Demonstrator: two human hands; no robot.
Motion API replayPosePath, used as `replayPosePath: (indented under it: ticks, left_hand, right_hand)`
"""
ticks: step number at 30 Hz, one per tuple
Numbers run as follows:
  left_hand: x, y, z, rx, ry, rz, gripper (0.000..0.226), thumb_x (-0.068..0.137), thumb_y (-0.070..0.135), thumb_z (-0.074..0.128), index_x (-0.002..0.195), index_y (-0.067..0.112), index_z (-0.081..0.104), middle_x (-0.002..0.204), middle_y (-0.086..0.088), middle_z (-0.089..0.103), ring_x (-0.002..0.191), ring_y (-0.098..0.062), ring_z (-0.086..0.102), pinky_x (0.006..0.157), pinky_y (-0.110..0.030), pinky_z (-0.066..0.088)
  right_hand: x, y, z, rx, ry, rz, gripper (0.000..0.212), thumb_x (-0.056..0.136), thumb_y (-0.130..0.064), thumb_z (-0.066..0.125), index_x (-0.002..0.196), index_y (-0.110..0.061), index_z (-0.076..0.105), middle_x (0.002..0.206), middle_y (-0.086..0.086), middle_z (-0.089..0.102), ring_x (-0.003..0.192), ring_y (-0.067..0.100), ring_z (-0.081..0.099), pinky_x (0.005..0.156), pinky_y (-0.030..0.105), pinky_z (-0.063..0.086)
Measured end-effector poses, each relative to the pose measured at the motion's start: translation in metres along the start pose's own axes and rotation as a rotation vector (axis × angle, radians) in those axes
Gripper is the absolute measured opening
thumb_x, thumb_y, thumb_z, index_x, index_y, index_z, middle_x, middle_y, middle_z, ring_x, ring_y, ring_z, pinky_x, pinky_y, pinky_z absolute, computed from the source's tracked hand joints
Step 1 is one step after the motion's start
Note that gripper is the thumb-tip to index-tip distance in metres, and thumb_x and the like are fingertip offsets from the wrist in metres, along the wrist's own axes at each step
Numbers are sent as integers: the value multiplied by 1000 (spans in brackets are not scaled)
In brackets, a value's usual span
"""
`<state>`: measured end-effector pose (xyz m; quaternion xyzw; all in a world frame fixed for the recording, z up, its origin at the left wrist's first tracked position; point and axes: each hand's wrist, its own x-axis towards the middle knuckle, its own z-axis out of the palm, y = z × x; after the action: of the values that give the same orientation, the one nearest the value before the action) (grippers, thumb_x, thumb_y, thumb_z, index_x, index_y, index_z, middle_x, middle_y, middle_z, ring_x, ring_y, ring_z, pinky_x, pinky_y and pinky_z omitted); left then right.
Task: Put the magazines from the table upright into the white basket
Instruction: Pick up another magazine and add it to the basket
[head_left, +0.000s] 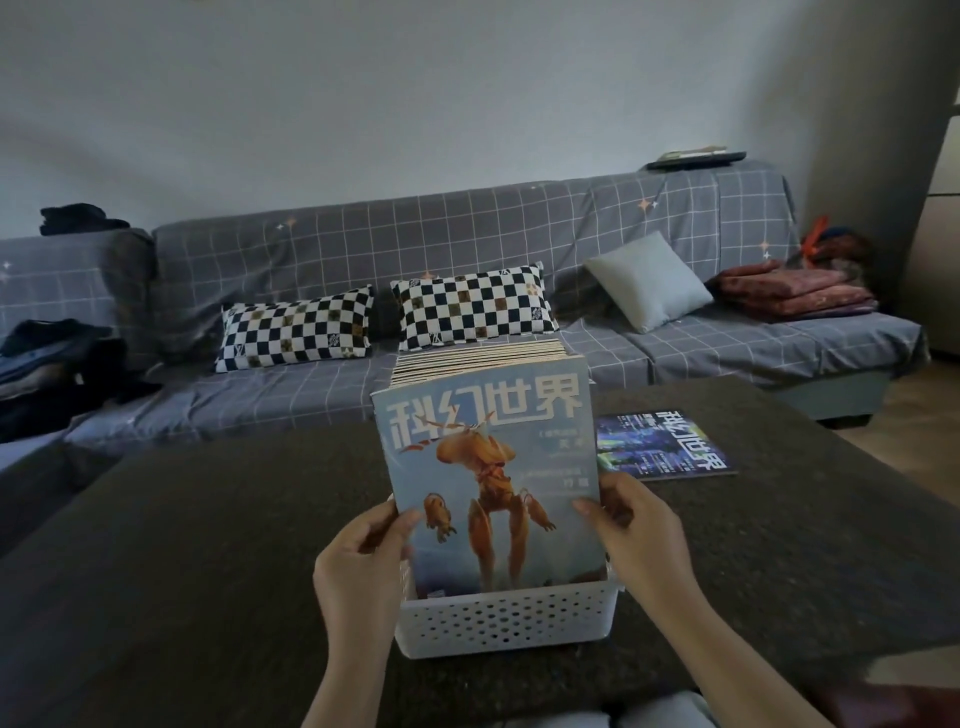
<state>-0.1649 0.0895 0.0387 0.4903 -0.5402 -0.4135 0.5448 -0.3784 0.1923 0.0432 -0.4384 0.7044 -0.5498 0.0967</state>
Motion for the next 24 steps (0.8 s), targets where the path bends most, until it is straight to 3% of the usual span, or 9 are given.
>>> replayPosePath:
  ticks: [8,14,17,19,21,22,24]
  left_hand:
    - [-2,-2,-1,119,-63,22,14,75,21,79,77,29,68,65,10,71,62,-11,68,62,-30,56]
    - [-5,-1,-1,175,-39,71,20,74,20,80,75,30,64,63,4,71,59,-8,69,59,-25,54]
    - [-4,-1,0,193,-31,92,19,73,22,81,79,26,63,74,3,71,67,-9,68,59,-23,51]
    - [1,-3,1,252,-34,116,24,74,27,79,89,24,60,93,3,68,85,-13,65,67,-26,50]
    - [7,0,5,201,-123,107,45,79,33,73,118,22,54,119,2,60,104,-14,61,81,-33,53]
    - [10,2,7,125,-217,89,59,81,38,68,134,22,45,127,4,56,109,-12,60,84,-34,55]
    - [15,7,12,14,-407,38,76,80,47,55,148,27,26,129,6,57,104,-4,64,77,-26,57]
  right_hand:
    - [-10,7,3,-35,40,28,21,83,-20,68,86,-35,54,83,-20,61,78,-5,55,59,10,39]
    - [-14,8,9,-14,84,43,26,82,-19,70,94,-30,50,86,-19,57,79,-6,53,58,10,39]
    - [-13,9,12,-25,114,69,37,78,-19,73,106,-25,49,99,-10,53,84,2,54,61,11,40]
    - [-9,10,15,-51,104,53,55,77,-23,74,123,-20,45,113,-9,44,96,5,50,72,12,40]
    - [-2,4,16,47,8,57,66,79,-29,72,135,-25,37,120,-14,43,107,2,48,78,12,40]
    - [2,-1,17,164,-62,87,65,81,-31,69,136,-29,35,121,-17,49,104,-2,52,74,10,43]
    - [9,-7,20,397,-169,156,57,83,-33,65,132,-39,36,114,-22,60,92,-7,62,63,10,49]
